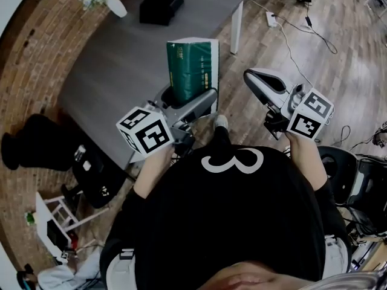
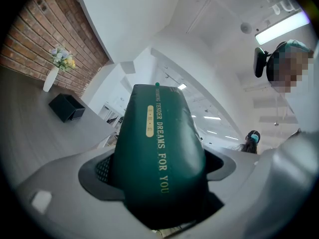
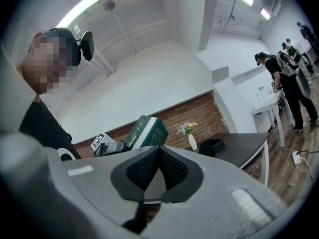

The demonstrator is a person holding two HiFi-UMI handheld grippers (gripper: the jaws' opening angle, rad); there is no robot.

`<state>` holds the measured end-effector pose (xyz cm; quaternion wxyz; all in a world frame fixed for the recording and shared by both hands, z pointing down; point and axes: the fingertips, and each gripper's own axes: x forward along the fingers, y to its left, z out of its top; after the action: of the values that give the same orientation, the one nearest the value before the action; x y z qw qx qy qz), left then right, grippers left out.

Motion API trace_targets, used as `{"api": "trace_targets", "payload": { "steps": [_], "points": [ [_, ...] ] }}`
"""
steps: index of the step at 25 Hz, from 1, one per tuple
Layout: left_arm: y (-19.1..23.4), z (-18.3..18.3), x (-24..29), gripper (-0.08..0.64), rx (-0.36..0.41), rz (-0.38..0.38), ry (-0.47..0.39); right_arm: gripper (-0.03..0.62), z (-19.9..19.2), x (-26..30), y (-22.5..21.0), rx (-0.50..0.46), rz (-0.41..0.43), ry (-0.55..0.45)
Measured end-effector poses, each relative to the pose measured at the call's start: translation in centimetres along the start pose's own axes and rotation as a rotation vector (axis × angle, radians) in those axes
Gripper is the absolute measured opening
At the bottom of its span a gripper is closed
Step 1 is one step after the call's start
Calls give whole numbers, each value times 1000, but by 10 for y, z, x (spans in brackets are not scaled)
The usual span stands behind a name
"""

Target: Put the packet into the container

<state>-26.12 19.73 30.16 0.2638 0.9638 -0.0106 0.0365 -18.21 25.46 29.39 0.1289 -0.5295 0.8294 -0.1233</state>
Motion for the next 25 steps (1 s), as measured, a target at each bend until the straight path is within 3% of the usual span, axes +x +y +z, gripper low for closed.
{"api": "trace_targets", "payload": {
  "steps": [9, 15, 25],
  "points": [
    [91, 48, 77, 477, -42, -19, 21, 2, 20, 60, -109, 43, -48, 22],
    [167, 97, 117, 477, -58, 8, 13, 2, 47, 126, -183, 47, -52, 58],
    [208, 130, 172, 477, -31, 8, 19, 2, 69, 147, -251, 65, -51, 24]
  ]
}}
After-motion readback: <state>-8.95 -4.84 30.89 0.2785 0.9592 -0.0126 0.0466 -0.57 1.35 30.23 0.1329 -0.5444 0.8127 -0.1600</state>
